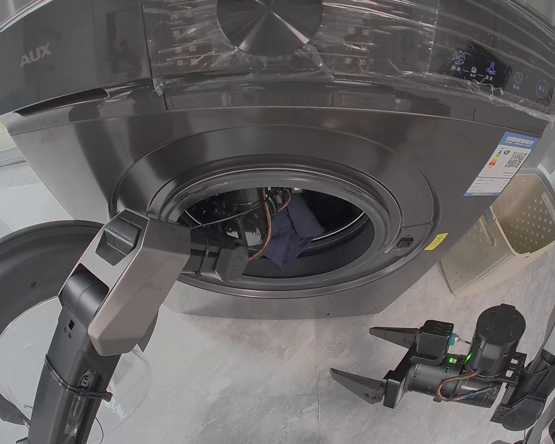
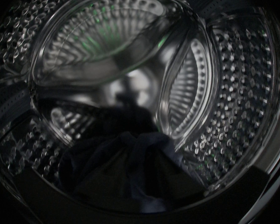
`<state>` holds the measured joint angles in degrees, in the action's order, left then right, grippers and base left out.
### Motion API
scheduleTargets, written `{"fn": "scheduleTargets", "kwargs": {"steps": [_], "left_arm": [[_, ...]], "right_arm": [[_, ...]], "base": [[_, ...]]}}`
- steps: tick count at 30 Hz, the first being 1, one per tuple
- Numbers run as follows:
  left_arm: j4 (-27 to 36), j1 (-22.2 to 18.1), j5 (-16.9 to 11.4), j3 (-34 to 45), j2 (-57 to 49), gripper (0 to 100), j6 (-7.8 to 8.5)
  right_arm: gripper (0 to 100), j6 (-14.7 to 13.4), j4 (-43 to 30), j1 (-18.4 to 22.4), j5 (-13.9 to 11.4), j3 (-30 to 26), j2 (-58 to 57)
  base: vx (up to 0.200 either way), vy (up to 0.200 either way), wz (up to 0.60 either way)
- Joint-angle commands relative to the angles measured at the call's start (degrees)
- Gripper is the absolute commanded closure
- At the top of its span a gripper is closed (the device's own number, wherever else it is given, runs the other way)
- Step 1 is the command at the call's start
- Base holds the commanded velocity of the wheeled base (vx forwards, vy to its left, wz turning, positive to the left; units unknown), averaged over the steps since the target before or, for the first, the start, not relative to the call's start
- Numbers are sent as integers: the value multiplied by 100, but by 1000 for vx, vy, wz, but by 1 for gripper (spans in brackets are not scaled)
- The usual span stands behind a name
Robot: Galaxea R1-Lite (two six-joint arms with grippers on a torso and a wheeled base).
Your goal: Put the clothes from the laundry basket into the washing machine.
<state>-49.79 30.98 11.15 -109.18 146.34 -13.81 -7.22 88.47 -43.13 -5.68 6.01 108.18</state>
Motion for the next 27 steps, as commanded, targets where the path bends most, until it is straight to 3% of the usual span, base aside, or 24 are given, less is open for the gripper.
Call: {"fn": "scheduleTargets", "kwargs": {"steps": [1,5,7,14,15,17,27], "left_arm": [[48,128,-61,1259,-483,0,28],[276,128,-324,1839,-703,0,45],[303,110,-421,2023,-703,0,151],[373,128,-614,2234,-615,0,274],[400,128,-614,2252,-589,100,291],[417,146,-614,2190,-527,100,362],[514,84,-535,1364,-281,100,309]], "right_arm": [[0,1,4,6,-3,-12,1],[0,1,4,-2,-3,-12,1],[0,1,4,-2,-3,-12,-7],[0,1,4,-2,-3,-3,-7],[0,1,4,-2,-3,-3,-7],[0,1,4,-2,-3,-3,-7],[0,1,4,-11,-3,14,1]], "base": [[0,0,0],[0,0,0],[0,0,0],[0,0,0],[0,0,0],[0,0,0],[0,0,0]]}}
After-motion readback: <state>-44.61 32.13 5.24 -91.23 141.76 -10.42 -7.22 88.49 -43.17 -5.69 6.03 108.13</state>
